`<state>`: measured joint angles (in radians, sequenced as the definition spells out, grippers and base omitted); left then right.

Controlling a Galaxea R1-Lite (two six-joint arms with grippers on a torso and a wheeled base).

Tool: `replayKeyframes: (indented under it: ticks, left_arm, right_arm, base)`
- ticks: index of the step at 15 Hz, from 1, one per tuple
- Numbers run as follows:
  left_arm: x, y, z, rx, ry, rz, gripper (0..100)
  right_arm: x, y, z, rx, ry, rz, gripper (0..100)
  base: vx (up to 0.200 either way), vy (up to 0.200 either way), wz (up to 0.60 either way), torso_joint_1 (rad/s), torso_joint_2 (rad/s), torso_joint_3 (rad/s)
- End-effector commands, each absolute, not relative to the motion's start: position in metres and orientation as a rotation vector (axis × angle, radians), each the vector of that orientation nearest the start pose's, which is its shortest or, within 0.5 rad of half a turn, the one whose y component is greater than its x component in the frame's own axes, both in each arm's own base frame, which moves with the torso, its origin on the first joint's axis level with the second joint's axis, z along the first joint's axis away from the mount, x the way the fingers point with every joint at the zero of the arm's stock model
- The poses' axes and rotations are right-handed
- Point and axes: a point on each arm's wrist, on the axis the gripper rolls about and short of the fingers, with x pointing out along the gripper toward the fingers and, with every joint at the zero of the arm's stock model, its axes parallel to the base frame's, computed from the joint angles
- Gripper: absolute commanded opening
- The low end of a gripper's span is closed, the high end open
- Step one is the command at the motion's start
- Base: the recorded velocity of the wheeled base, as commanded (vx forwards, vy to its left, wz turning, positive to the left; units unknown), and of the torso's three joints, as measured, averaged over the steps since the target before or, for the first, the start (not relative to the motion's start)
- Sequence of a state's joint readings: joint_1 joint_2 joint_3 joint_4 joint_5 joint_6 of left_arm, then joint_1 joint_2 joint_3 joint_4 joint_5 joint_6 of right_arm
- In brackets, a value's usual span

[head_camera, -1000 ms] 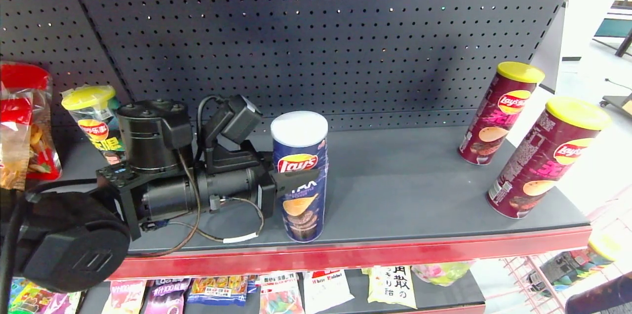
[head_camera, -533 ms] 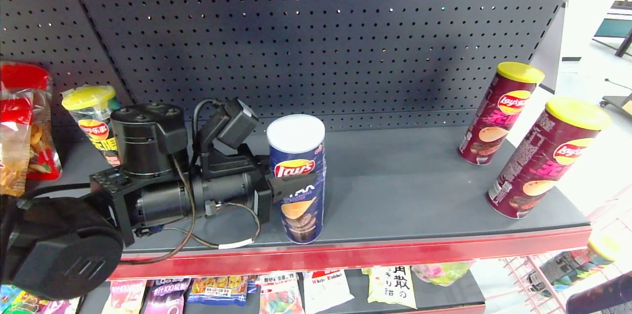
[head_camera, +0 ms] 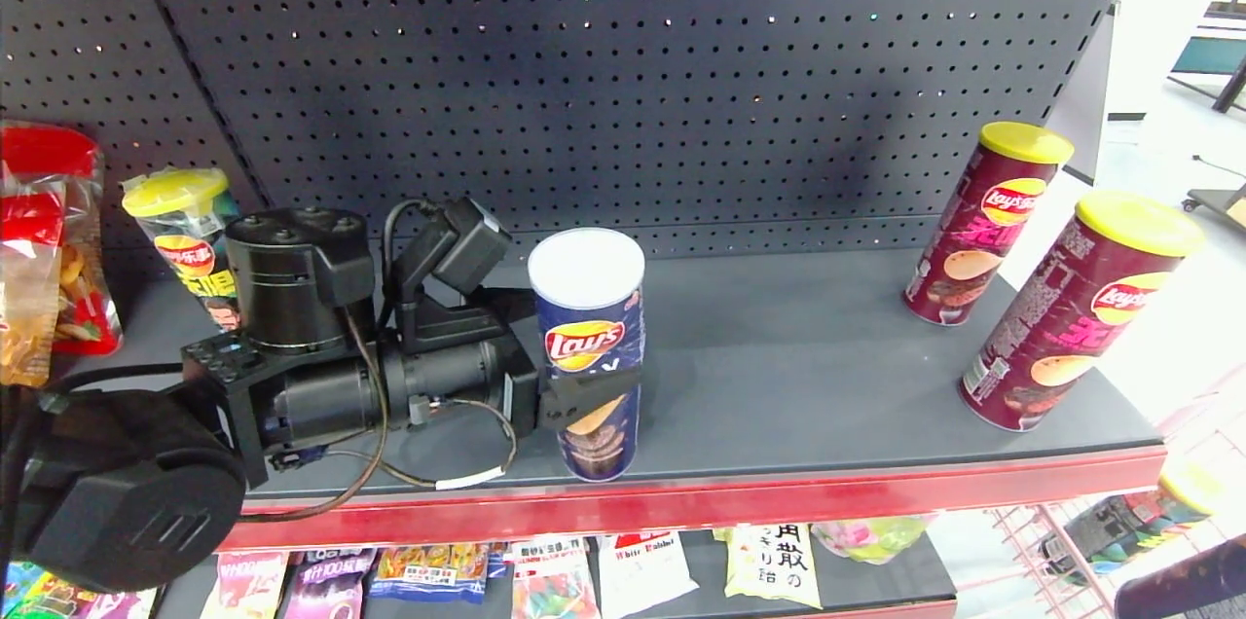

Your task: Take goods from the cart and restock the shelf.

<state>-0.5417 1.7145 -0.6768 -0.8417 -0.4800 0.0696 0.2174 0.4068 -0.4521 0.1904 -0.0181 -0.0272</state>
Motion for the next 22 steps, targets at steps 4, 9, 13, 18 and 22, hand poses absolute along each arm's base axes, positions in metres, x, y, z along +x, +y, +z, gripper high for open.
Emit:
replayKeyframes:
  ticks: [4,9,13,18,22]
  left_arm:
    - [0.241,-0.154,0.176,0.063,0.130,-0.997,100]
    - [0.210,-0.132,0.206,0.060,0.110,-0.986,100]
    - [0.162,-0.100,0.207,0.061,0.195,-0.965,100]
    - [0.111,-0.069,0.188,0.088,0.312,-0.888,100]
    - [0.107,-0.067,0.183,0.087,0.322,-0.887,100]
  right_arm:
    - [0.009,0.003,0.198,-0.046,0.180,0.261,0]
    - [0.036,0.011,0.201,-0.047,0.276,0.345,0]
    - [0.079,0.023,0.223,-0.042,0.253,0.445,0]
    - [0.133,0.042,0.244,-0.135,0.290,0.627,0]
    - [0.192,0.072,0.260,-0.146,0.216,0.698,0]
  base:
    - [0.000,0.000,0.00,0.000,0.00,0.000]
    - [0.000,0.000,0.00,0.000,0.00,0.000]
    - [0.000,0.000,0.00,0.000,0.00,0.000]
    - [0.000,0.000,0.00,0.000,0.00,0.000]
    - [0.000,0.000,0.00,0.000,0.00,0.000]
